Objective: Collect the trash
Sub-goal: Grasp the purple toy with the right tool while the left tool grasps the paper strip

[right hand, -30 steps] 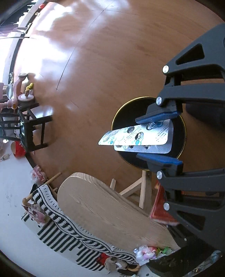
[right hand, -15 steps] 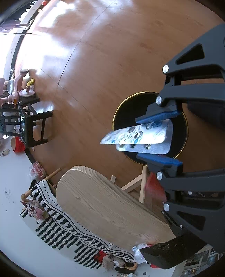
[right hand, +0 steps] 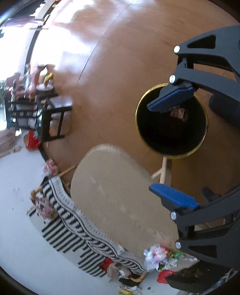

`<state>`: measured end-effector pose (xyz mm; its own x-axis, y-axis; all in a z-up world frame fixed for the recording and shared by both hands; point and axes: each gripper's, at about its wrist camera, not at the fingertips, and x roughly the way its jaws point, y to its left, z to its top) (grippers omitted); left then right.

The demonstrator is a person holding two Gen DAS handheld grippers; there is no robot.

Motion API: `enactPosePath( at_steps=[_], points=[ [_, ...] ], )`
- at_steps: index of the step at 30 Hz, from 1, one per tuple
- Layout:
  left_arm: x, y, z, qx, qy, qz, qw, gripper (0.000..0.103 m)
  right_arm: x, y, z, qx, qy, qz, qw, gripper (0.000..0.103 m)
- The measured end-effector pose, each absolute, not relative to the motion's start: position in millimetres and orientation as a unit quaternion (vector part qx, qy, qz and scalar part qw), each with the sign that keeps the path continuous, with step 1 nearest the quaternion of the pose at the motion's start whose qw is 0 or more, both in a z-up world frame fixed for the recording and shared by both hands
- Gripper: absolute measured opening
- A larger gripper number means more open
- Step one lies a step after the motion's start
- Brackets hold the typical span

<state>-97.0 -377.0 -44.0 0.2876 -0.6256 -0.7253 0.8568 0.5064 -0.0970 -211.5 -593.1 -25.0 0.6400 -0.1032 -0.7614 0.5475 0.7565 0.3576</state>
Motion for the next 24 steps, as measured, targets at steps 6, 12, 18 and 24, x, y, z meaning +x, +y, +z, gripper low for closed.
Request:
enactPosePath(
  at_steps=[6,12,18,24],
  points=[
    [-65.3,-272.9,-16.6,0.132,0.344,-0.388,0.845,0.092,-143.4,-518.5,7.9,0.267,0.374,-0.104,0.882,0.084],
    [-35.7,-145.6,11.3,0.128,0.343,-0.278,0.888,0.092,-73.1,-411.8,25.7,0.193,0.386,-0.011,0.902,0.084],
    [-6.9,-51.9,6.7,0.104,0.38,-0.194,0.898,0.092,-24.1,-344.2,17.7,0.202,0.403,0.067,0.89,0.084],
    [18.4,-13.0,-11.6,0.093,0.408,-0.172,0.892,0.092,19.3,-299.5,3.3,0.201,0.425,0.098,0.877,0.079]
  ],
)
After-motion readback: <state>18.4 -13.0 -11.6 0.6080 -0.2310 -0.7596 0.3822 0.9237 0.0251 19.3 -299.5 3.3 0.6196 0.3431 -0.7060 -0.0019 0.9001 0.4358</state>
